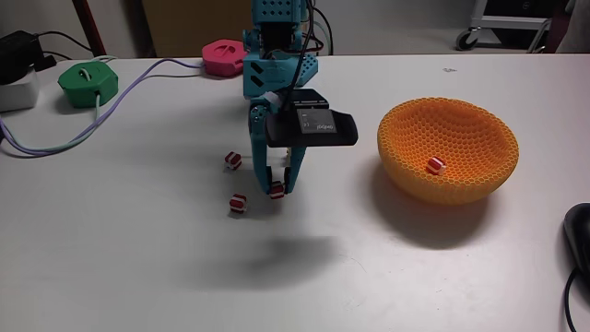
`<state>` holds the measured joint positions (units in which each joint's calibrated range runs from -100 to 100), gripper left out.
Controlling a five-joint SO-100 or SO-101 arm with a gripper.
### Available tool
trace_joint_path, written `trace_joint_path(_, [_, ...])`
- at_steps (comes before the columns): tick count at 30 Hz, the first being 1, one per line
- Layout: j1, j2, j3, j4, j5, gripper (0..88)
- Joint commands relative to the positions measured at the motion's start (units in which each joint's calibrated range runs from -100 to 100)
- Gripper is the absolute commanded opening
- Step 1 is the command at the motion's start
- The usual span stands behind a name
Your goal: Place cube pieces into the yellow basket
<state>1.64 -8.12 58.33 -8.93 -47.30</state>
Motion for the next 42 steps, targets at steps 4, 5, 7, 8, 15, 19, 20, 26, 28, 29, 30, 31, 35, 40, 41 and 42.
trace_joint_path(4, [-14.2, -15.5, -13.0, 13.9, -12.2, 0.0])
trace_joint_path(5, [-16.9, -16.3, -15.6, 17.9, -14.2, 0.0])
trace_joint_path(7, [-22.1, -16.6, -18.2, 21.0, -17.5, 0.0])
trace_joint_path(8, [-24.7, -16.5, -18.4, 21.4, -19.1, 0.0])
trace_joint_path(15, [-39.9, -14.2, -17.4, 25.9, -27.4, 0.0])
trace_joint_path(19, [-44.3, -13.9, -17.3, 26.7, -26.2, 30.2])
trace_joint_path(20, [-44.6, -13.2, -20.2, 29.7, -24.8, 44.5])
trace_joint_path(26, [-44.2, -12.8, -18.6, 26.6, -22.3, 55.6])
trace_joint_path(28, [-42.6, -13.3, -18.6, 26.6, -20.9, 56.3])
trace_joint_path(29, [-40.8, -13.6, -18.6, 26.6, -19.1, 56.4])
trace_joint_path(30, [-38.1, -13.7, -18.6, 26.4, -16.8, 56.1])
trace_joint_path(31, [-34.6, -13.4, -17.9, 25.0, -13.9, 55.5])
trace_joint_path(35, [-17.8, -11.5, -11.7, 11.4, -5.3, 52.0])
trace_joint_path(40, [-1.5, -9.0, -6.0, 4.0, -1.4, 48.4])
trace_joint_path(41, [0.8, -8.0, -4.4, 1.0, -1.0, 48.2])
trace_joint_path(42, [2.6, -6.9, -3.3, -1.1, -0.8, 48.0])
